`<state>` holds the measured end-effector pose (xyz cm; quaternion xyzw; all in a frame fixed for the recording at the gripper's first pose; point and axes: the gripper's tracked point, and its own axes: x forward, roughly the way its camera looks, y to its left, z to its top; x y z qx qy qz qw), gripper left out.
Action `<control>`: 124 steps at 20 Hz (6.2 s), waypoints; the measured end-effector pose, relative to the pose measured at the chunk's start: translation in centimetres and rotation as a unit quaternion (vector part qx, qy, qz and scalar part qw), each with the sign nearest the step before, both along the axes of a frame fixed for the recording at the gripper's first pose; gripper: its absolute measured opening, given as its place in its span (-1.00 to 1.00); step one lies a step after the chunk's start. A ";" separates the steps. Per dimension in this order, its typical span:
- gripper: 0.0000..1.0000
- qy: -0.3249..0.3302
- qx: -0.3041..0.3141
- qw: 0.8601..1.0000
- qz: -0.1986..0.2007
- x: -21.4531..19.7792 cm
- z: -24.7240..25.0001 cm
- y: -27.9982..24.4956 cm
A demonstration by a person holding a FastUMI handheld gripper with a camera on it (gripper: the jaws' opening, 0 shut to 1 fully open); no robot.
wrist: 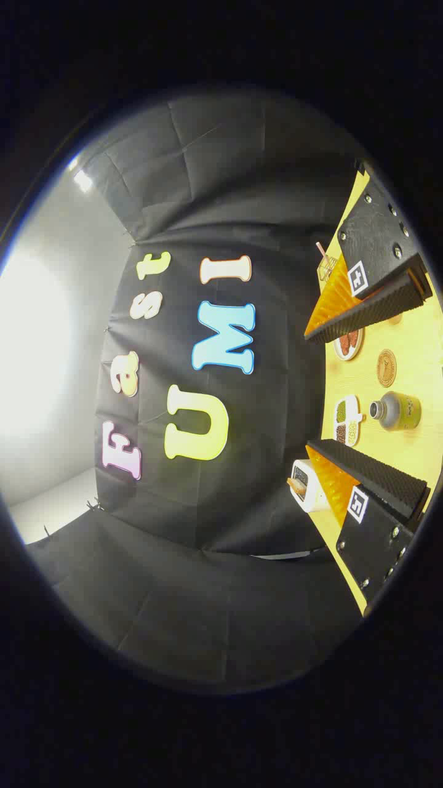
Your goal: Take the bottle from table, then pour the juice into the cup, finally place the bottle on the coaster
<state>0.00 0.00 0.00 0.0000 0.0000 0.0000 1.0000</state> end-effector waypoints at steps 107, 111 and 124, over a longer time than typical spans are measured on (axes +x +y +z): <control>0.55 -0.014 0.743 0.669 0.005 12.6 -18.8 -9.0; 0.54 -0.023 0.761 0.648 0.002 12.7 -18.7 -9.3; 0.55 -0.052 0.810 0.584 0.000 13.3 -17.4 -10.0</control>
